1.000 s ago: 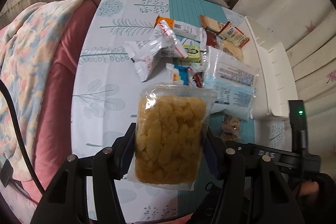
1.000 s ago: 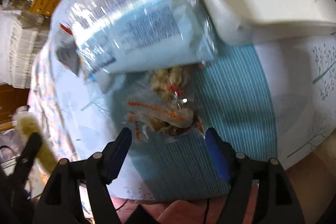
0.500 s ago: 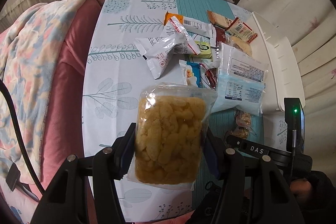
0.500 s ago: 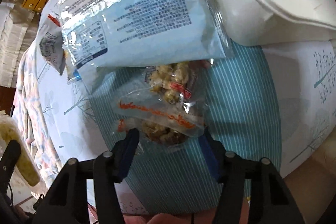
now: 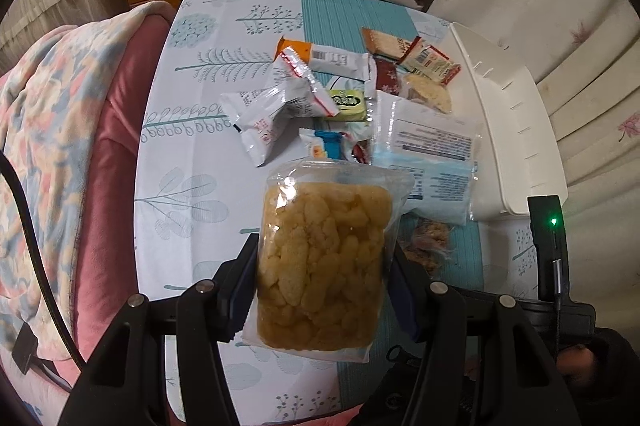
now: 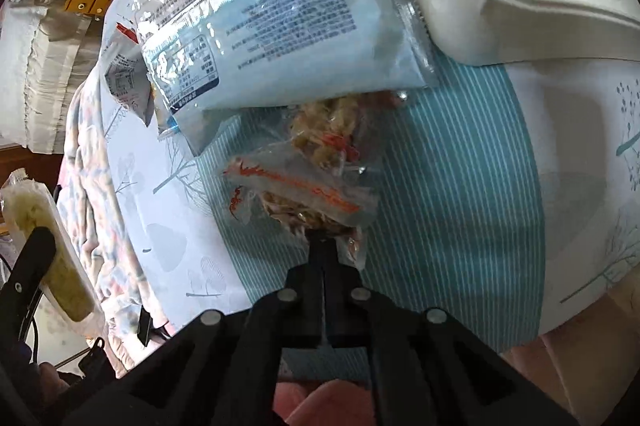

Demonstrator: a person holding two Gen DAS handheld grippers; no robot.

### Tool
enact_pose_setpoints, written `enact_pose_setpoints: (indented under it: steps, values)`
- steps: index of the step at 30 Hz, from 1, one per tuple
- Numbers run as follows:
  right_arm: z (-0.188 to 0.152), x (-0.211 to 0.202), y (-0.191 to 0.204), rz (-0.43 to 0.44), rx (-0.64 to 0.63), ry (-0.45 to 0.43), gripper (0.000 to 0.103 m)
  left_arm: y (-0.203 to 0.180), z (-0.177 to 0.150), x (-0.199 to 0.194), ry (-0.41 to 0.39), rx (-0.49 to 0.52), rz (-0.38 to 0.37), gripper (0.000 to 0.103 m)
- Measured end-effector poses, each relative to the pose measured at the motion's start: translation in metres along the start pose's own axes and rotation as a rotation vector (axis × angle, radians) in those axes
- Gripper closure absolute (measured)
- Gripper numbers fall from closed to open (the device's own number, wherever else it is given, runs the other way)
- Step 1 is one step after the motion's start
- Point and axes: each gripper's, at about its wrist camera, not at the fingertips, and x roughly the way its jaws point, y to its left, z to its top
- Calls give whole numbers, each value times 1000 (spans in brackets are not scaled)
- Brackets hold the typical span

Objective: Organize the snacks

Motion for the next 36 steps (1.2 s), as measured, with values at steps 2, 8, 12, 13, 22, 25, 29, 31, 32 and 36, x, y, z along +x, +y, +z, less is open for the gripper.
enact_pose_setpoints:
  steps: [2, 8, 12, 13, 22, 25, 29, 31, 32, 36]
  values:
    - [2, -6, -1, 31, -32, -5, 103, -3, -1, -1, 0, -6, 1, 46]
    - [5, -14, 18, 39, -217, -40, 65, -6, -5, -3, 0, -15, 5, 46]
    - [0, -11, 34, -18, -385, -87, 47, -3, -7, -4, -1, -17, 11, 46]
    - [-6, -8, 38, -42, -416, -104, 46, 0, -8, -4, 0, -20, 13, 46]
    - [-13, 21, 53, -190, -535, -151, 33, 21, -8, -10, 4, -29, 33, 46]
    - [-14, 28, 56, -206, -531, -162, 32, 26, -7, -9, 9, -32, 38, 46]
    - [-14, 40, 67, -236, -529, -159, 31, 28, -6, -8, 12, -28, 40, 46]
    - [-13, 44, 70, -263, -537, -155, 33, 29, -6, -7, 13, -19, 39, 46]
    - [-14, 46, 73, -286, -538, -161, 40, 28, -6, -7, 13, -15, 39, 46]
    - [-17, 47, 71, -306, -541, -175, 50, 25, -5, -6, 14, -5, 37, 46]
